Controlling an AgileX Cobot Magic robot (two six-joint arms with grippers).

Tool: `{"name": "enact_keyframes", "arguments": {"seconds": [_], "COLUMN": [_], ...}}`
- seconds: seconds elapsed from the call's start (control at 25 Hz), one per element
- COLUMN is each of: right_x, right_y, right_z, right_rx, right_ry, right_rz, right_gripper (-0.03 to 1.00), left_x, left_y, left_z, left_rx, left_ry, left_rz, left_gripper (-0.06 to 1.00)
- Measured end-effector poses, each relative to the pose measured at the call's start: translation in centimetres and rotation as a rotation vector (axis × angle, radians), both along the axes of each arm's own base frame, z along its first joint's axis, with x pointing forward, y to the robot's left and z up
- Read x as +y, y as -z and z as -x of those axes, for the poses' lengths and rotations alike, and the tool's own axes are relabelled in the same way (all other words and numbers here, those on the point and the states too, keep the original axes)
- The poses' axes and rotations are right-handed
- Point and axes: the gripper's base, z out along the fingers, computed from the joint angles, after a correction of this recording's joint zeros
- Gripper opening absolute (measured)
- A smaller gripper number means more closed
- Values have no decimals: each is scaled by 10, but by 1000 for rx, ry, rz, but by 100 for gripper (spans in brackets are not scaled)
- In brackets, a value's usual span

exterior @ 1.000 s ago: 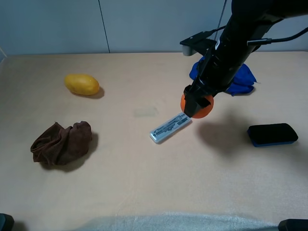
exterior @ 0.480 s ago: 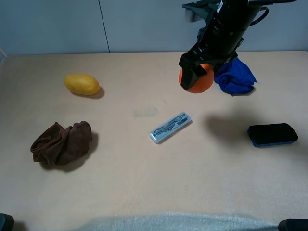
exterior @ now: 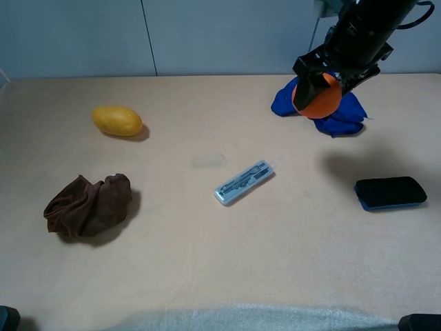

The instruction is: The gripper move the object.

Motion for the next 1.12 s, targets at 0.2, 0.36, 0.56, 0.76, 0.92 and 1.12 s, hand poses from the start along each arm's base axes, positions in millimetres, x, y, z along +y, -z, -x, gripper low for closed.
{"name": "enact_keyframes", "arguments": {"seconds": [0.2, 0.36, 0.56, 0.76, 0.92, 1.12], "right_x": [-30, -55, -89, -121, -142, -165], "right_y": [0, 0, -1, 4, 12, 25], "right_z": [-11, -19, -27, -34, -39, -47], "right_rx": [-17, -31, -74, -86, -97, -121], "right_ry": [95, 169, 270, 365, 427, 495], "right_rz": [-4, -6, -10, -9, -8, -7], "right_gripper": [55, 55, 55, 55, 55, 55], "left_x": [0, 0, 0, 0, 0, 0], "left_y": [0, 0, 0, 0, 0, 0], "left_z": [0, 0, 0, 0, 0, 0], "left_rx": [0, 0, 0, 0, 0, 0], "left_ry": [0, 0, 0, 0, 0, 0], "left_rz": [0, 0, 0, 0, 0, 0], "left_gripper": [99, 99, 99, 99, 99, 99]}}
